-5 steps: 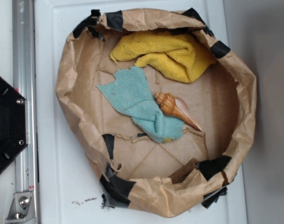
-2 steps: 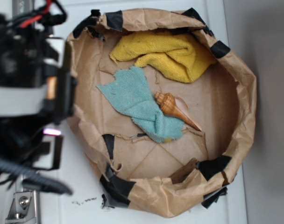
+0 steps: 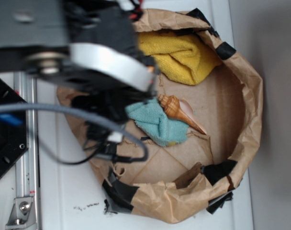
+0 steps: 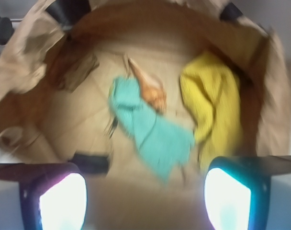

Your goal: Grab the shell.

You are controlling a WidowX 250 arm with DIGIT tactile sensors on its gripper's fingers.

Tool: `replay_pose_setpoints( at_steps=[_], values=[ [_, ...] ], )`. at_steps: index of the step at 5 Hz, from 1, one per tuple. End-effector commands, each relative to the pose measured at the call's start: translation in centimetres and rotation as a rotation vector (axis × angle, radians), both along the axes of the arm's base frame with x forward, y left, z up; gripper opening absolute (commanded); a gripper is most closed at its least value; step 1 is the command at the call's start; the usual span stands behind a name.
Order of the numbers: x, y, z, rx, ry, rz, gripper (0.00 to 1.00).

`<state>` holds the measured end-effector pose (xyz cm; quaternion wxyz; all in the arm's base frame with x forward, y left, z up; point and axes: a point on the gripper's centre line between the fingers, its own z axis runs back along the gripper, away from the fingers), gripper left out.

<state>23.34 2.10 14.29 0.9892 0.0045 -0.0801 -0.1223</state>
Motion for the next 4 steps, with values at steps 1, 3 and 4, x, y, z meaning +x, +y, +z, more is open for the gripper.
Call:
replay_pose_setpoints(
  at_steps=[1, 3, 4],
  values=[
    [5.7, 0.3, -6.8, -0.091, 0.033, -0.214, 1.00],
    [6.0, -1.9, -12.2, -0.050, 0.174, -0.232, 1.00],
    [5.0, -3.2, -12.1, -0.014, 0.164, -0.256, 0.87]
  ],
)
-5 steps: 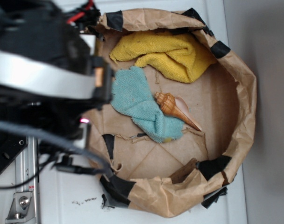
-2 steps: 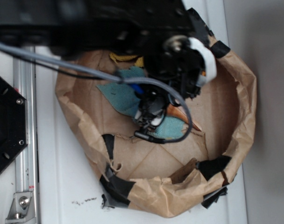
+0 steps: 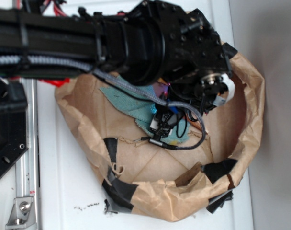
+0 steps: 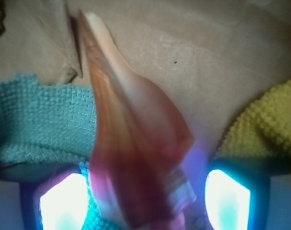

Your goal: Grab the shell.

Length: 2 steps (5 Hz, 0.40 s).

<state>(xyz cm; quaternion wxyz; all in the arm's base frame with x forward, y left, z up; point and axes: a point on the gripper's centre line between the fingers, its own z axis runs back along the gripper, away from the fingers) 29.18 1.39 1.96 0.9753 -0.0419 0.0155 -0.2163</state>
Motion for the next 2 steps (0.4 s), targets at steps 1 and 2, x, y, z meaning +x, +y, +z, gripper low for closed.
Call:
replay_pose_setpoints(
  at_steps=[1, 2],
  values=[
    [-1.0, -2.9, 2.1, 0.028, -0.053, -0.031, 0.00],
    [0.0, -2.3, 7.2, -0.050, -0.094, 0.021, 0.00]
  ],
)
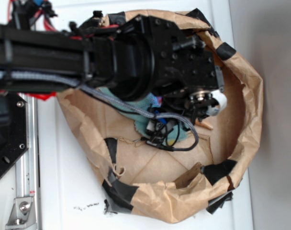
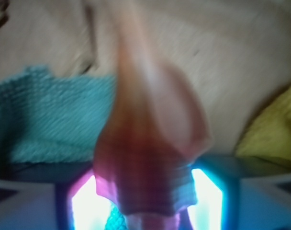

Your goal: Grab the shell.

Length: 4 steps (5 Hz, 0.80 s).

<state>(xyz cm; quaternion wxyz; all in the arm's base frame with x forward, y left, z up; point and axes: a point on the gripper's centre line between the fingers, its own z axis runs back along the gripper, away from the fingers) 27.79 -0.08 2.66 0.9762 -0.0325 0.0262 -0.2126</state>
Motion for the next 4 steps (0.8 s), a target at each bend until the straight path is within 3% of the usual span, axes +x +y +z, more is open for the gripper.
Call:
replay_pose_setpoints(
  at_steps=[1, 2, 3, 4],
  values=[
    [1.8, -0.5, 11.6, -0.092, -0.130, 0.037, 0.00],
    [1.3, -0.5, 15.5, -0.094, -0.138, 0.055, 0.00],
    [-0.9, -1.4, 17.1, -0.042, -0.110, 0.222, 0.00],
    [-2.3, -1.6, 17.9, 0.092, -0.108, 0.374, 0.00]
  ],
)
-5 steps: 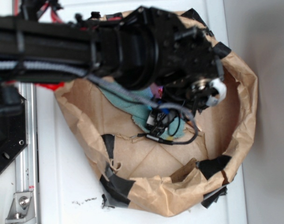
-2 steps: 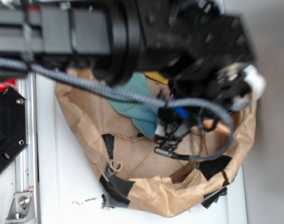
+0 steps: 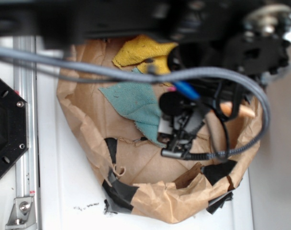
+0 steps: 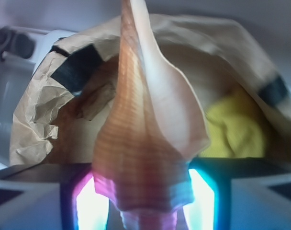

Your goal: Grab the shell.

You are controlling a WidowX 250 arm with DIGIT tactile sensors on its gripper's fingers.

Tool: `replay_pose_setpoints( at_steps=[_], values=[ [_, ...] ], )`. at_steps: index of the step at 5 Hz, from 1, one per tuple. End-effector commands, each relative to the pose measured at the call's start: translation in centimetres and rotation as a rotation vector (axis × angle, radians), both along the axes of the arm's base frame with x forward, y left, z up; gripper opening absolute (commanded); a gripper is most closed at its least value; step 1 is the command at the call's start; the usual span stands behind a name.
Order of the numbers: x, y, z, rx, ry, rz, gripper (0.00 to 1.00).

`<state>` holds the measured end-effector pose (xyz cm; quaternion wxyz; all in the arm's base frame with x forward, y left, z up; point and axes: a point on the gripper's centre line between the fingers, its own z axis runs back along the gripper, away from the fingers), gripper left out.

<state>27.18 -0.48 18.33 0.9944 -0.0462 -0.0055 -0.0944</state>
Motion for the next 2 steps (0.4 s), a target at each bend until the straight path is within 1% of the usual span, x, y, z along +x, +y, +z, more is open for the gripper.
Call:
replay_pose_setpoints(
  at_steps=[1, 2],
  values=[
    [-1.99, -1.12, 1.20, 0.098, -0.060, 0.193, 0.00],
    [-1.86, -1.07, 0.94, 0.111, -0.059, 0.197, 0.00]
  ],
)
